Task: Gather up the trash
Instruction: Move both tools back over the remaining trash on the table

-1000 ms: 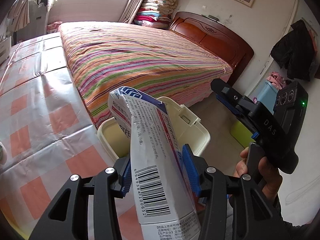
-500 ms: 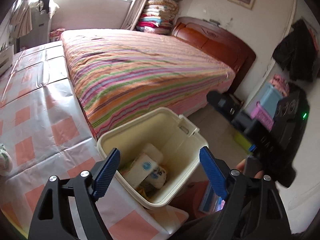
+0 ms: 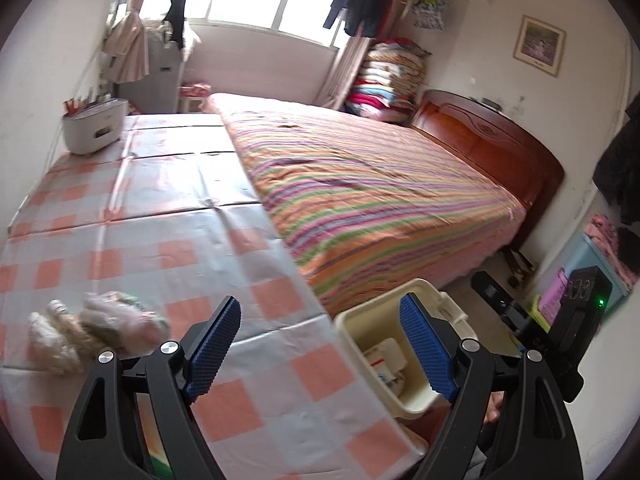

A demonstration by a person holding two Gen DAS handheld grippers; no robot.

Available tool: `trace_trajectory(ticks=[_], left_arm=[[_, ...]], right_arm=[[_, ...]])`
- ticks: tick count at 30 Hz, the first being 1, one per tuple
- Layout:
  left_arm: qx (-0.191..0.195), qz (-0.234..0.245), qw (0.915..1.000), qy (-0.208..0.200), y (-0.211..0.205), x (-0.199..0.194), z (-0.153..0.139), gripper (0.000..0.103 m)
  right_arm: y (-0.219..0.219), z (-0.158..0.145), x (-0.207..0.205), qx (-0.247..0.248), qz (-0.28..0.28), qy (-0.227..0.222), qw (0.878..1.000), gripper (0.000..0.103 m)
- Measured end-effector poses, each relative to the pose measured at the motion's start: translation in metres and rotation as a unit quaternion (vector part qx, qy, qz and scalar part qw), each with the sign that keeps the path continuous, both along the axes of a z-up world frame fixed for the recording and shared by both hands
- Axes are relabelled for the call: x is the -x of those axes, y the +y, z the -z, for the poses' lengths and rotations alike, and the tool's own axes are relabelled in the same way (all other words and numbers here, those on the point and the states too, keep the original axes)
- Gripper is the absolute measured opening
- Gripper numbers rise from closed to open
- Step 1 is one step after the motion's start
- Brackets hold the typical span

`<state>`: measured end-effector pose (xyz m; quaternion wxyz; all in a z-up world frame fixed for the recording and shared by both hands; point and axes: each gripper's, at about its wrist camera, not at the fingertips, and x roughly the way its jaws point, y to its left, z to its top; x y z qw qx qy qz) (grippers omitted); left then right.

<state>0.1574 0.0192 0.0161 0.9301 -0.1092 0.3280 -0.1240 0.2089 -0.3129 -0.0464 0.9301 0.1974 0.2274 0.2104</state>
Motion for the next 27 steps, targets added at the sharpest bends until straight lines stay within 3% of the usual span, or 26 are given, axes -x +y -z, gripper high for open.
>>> trace_trajectory(ticks=[4,7,17,27], left_arm=[[0.007,-0.036,0.9993,0.007,0.042,0.003,0.003,0.079],[-0.016,-0.076,0.9969,-0.002,0.07,0.007,0.005,0.079],[-0.024,-0.205,0.9785,-0.002,0.174,0.028,0.021,0.079],[0.001,-0.251,0.9671,0.042,0.24,0.051,0.051,0.079]], right_arm=[[0.026,-0.001,-0.004,0.004,-0.025,0.0,1.0,0.078],[0.048,-0.001,-0.008,0.006,-0.047,0.004,0.999,0.079],[0.141,0.004,-0.015,0.023,-0.136,0.017,0.99,0.081],[0.244,0.018,-0.028,0.06,-0.265,0.052,0.961,0.081]])
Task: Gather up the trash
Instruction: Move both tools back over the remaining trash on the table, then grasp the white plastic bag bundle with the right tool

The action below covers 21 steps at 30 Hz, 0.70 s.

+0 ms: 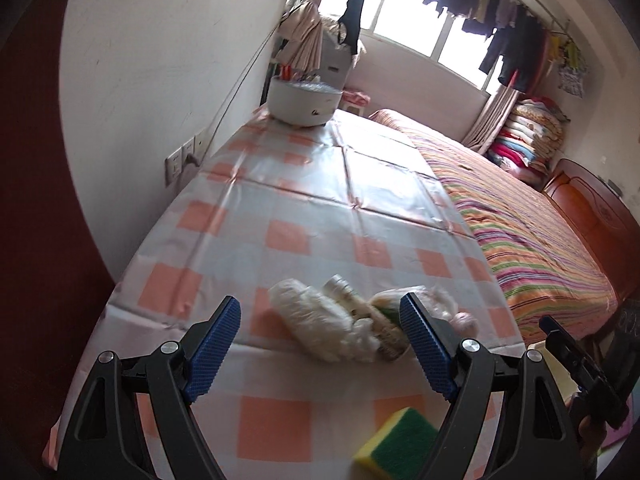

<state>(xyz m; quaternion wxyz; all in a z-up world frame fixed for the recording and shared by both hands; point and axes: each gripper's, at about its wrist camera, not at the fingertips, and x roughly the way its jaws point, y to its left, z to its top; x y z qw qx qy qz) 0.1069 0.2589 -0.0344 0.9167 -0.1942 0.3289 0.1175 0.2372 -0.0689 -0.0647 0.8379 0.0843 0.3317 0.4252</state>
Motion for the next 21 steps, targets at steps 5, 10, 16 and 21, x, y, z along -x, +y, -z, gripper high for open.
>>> trace_trajectory(ticks=[5,10,16,21], left_arm=[[0.025,-0.011,0.9996,0.012,0.017,0.008,0.011,0.079],[0.037,-0.014,0.9989,0.024,0.023,0.015,0.019,0.079],[0.04,-0.012,0.9983,0.04,0.025,0.02,0.025,0.079],[0.043,-0.014,0.9976,0.053,0.024,0.018,0.031,0.079]], right_arm=[[0.038,0.004,-0.02,0.023,-0.04,0.01,0.999,0.081],[0.078,0.015,-0.041,0.067,-0.083,0.022,0.994,0.081],[0.116,0.037,-0.055,0.133,-0.116,0.027,0.984,0.062],[0.122,0.056,-0.063,0.159,-0.113,0.042,0.98,0.052]])
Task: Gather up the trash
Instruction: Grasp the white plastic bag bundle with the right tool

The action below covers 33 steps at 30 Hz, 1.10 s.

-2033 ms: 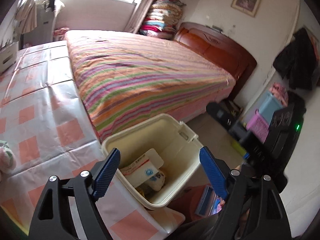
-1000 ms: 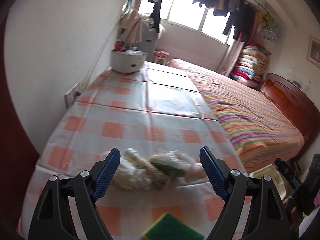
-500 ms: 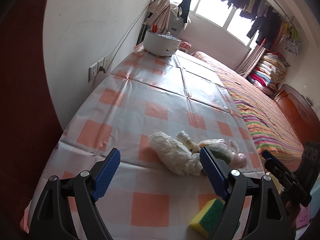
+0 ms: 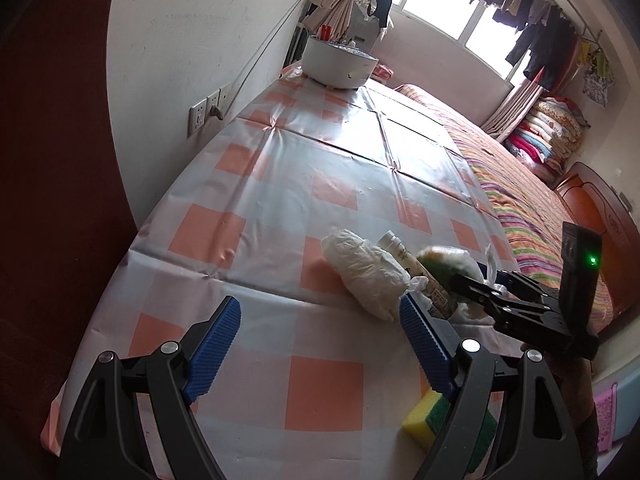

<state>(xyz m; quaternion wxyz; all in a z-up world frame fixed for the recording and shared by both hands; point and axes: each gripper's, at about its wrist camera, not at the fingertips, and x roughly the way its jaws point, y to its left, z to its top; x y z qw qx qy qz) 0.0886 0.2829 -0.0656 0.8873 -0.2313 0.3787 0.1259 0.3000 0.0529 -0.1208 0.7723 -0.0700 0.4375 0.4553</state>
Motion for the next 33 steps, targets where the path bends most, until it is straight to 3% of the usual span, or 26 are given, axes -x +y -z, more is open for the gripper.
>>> trace_trajectory(ticks=[6,16,20,28,30,31,33], left_arm=[[0.004,0.017,0.9998,0.009,-0.008,-0.013,0.005,0.079],[0.037,0.037,0.9983,0.025,-0.025,-0.04,0.019,0.079],[0.061,0.026,0.9975,0.026,-0.029,-0.053,0.022,0.079],[0.036,-0.013,0.9987,0.035,-0.032,-0.073,0.028,0.079],[0.031,-0.012,0.9988,0.037,-0.034,-0.078,0.029,0.067],[0.031,-0.01,0.9987,0.038,-0.036,-0.08,0.03,0.054],[0.031,-0.004,0.9985,0.046,-0.037,-0.084,0.033,0.047]], right_arm=[[-0.011,-0.005,0.002,-0.01,0.012,-0.003,1.0,0.045],[-0.061,-0.042,0.023,-0.09,0.049,0.001,0.995,0.045],[-0.073,-0.043,0.03,-0.111,0.052,0.009,0.992,0.045],[-0.094,-0.041,0.016,-0.138,0.071,0.025,0.988,0.045],[-0.097,-0.039,0.005,-0.145,0.08,0.033,0.986,0.045],[-0.097,-0.039,0.0,-0.144,0.084,0.032,0.986,0.045],[-0.095,-0.039,-0.008,-0.142,0.089,0.029,0.985,0.045]])
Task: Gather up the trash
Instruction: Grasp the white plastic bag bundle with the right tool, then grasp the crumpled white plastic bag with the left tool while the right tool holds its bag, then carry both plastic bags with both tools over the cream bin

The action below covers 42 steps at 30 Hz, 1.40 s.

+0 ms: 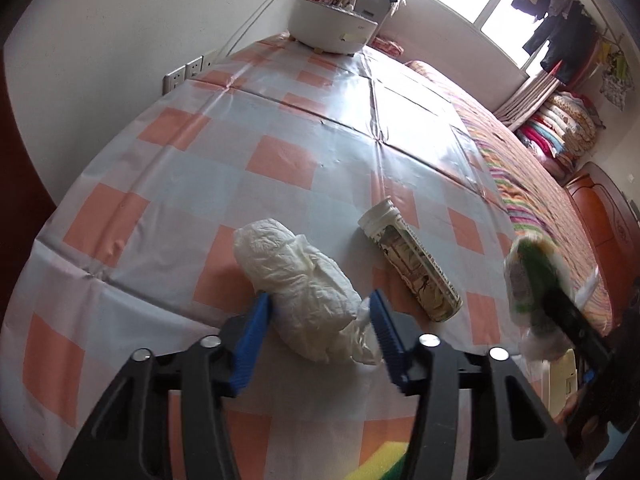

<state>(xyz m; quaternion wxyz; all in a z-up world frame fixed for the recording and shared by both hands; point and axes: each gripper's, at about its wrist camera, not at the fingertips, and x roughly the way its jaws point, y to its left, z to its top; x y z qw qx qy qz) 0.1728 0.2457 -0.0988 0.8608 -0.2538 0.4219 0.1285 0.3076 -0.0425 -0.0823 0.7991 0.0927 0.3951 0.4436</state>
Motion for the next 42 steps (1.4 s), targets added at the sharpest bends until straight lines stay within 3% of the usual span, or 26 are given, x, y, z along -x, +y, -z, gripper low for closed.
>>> trace_trajectory(ticks=[5,10,29,42], left_arm=[[-0.011,0.006,0.9999,0.006,0.0,-0.005,0.008,0.03],[-0.011,0.011,0.9999,-0.006,0.005,-0.002,0.007,0.023],[-0.024,0.022,0.9981,-0.053,-0.009,0.007,-0.021,0.022],[-0.042,0.038,0.9955,-0.076,-0.035,0.003,-0.038,0.022]], right_arm=[[0.011,0.009,-0.011,0.006,0.009,0.004,1.0,0.045],[0.014,0.012,-0.005,0.007,0.009,0.004,1.0,0.046],[-0.014,-0.002,0.008,-0.018,0.024,-0.006,1.0,0.046],[-0.058,-0.007,0.021,-0.015,0.048,-0.015,0.999,0.046]])
